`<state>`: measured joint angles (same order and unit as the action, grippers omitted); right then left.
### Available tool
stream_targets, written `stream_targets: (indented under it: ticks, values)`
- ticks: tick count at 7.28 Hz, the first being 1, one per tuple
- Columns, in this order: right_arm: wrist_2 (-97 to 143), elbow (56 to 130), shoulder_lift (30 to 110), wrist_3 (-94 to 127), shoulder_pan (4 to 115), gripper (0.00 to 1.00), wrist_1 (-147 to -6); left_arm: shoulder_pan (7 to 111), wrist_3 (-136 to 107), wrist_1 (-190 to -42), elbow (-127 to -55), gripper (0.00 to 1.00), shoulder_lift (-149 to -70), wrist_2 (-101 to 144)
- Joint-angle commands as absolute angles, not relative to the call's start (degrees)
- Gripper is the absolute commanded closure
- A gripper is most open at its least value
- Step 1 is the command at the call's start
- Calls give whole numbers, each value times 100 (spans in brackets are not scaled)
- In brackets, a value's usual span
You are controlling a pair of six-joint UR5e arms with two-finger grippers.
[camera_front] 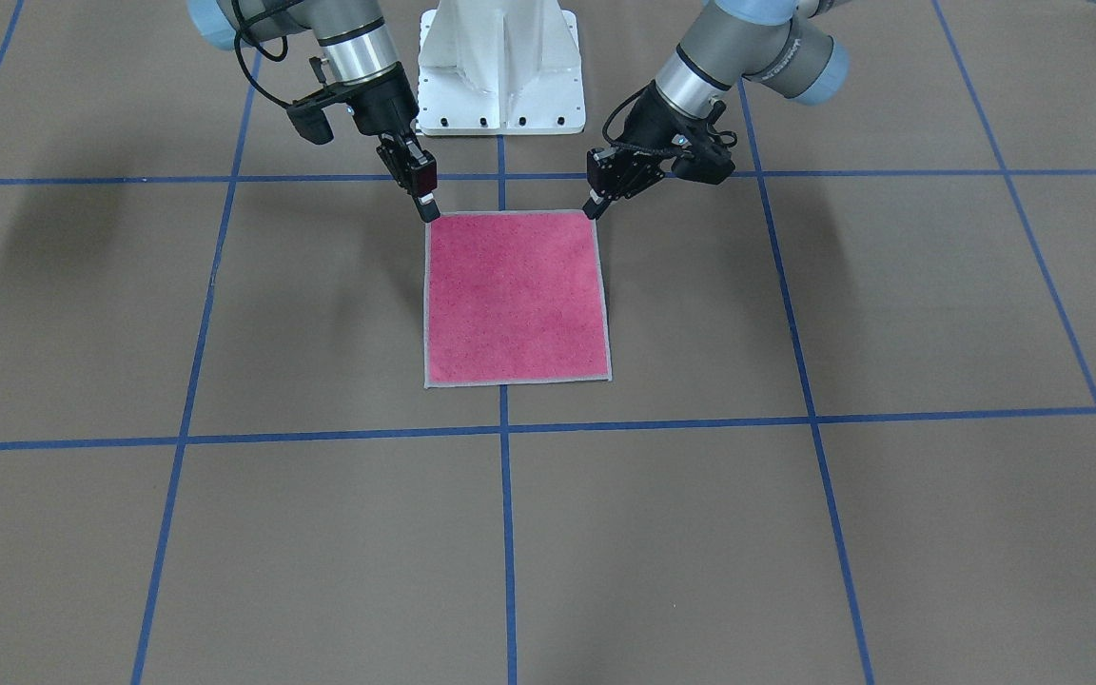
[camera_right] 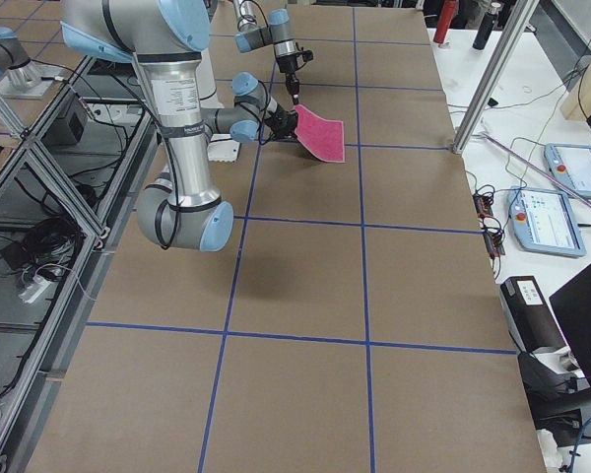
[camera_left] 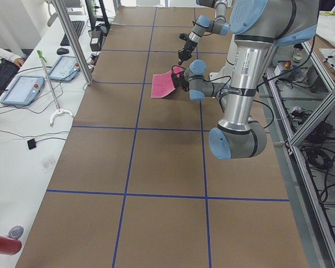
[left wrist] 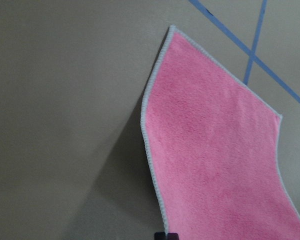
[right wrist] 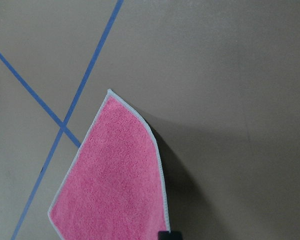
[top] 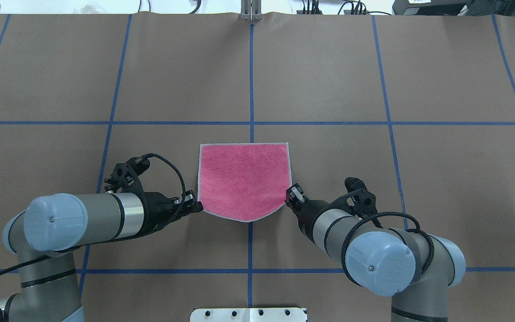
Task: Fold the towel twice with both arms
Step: 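Carry both held corners away from the robot over the far towel edge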
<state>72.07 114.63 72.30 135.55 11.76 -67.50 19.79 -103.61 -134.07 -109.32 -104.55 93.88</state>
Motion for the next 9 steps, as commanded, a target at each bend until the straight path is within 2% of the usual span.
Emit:
stream_targets:
  ticks: [1, 4, 6, 9]
  values:
    - [7207, 11435, 7242, 13544, 1160, 100, -6750, 1960, -10371, -13395, -10925, 100, -10485, 9439]
    - [7172, 10997, 7033, 13342, 1405, 100, -6741, 1951, -10327, -13377, -10303, 100, -10976, 9431]
    - [7181, 10619, 6717, 13176, 1599, 100, -6715, 2073, -10318, -13386, -10230, 100, -10995, 9413]
    - [7181, 10582, 6715, 13061, 1687, 100, -6732, 2442, -10318, -13377, -10213, 100, -11074, 9439]
